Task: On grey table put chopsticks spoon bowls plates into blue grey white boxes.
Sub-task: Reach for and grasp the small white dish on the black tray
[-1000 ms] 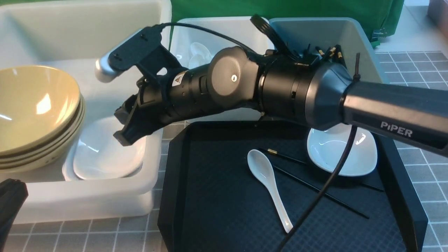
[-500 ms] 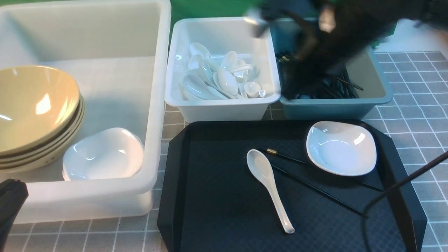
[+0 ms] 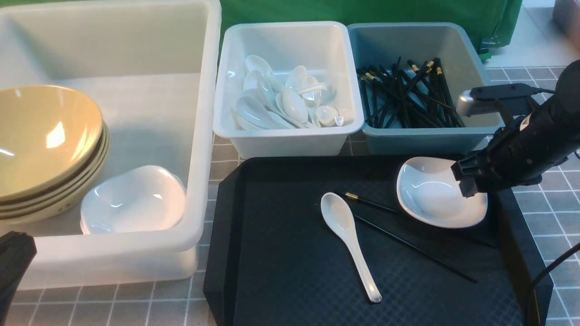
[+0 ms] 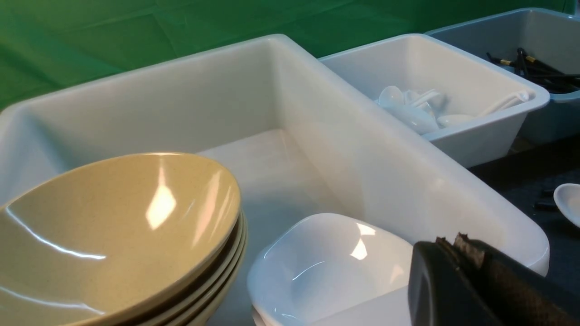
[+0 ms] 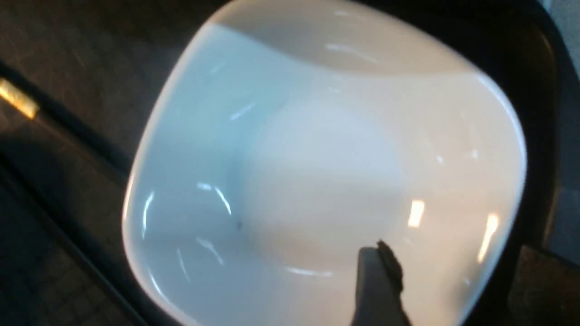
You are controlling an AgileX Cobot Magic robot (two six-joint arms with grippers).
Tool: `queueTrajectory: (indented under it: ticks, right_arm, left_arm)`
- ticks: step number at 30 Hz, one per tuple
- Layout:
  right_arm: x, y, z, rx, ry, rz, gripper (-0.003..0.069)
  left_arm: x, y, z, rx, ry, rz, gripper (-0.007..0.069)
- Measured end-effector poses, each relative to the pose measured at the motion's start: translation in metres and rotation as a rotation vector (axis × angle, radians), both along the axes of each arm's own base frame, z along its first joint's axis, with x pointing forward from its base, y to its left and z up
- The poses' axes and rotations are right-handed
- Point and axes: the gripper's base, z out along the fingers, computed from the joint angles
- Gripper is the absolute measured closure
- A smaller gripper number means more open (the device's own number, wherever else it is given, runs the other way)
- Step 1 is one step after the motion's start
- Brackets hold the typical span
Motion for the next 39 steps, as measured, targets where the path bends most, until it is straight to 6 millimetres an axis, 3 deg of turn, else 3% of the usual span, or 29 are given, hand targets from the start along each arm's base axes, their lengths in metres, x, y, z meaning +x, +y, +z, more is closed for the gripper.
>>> queueTrajectory:
  ticks: [4, 9, 22, 29, 32, 34, 37, 39]
  right_arm:
    - [0.007, 0.001, -0.022, -0.003, 0.037, -0.014, 0.0238]
    - [0.009, 0.0, -0.034, -0.006, 0.074, -0.025, 0.0237]
    - [0.006, -0.001, -0.026, -0.001, 0.083, -0.026, 0.0209]
    - [0.01, 0.003, -0.041, 0.043, 0.118, -0.049, 0.0209]
    - [0.012, 0.008, -0.041, 0.087, 0.109, -0.014, 0.029]
    - [0.01, 0.009, -0.035, 0.105, 0.107, 0.007, 0.0407]
    - [0.002, 0.011, -0.012, 0.115, 0.076, 0.065, 0.0552]
    - [-0.002, 0.01, 0.001, 0.116, 0.047, 0.081, 0.0585]
  left_arm:
    - [0.0, 0.0, 0.0, 0.0, 0.0, 0.0, 0.0633]
    - [0.0, 0.0, 0.0, 0.002, 0.0, 0.001, 0.0633]
    - [0.0, 0.0, 0.0, 0.007, -0.001, 0.002, 0.0633]
    - [0.0, 0.0, 0.0, 0.012, -0.001, 0.004, 0.0633]
    - [0.0, 0.001, 0.0, 0.014, -0.001, 0.004, 0.0633]
    - [0.0, 0.001, 0.0, 0.014, -0.001, 0.004, 0.0633]
    - [0.0, 0.001, 0.0, 0.011, 0.0, 0.005, 0.0633]
    - [0.0, 0.001, 0.0, 0.011, 0.0, 0.005, 0.0633]
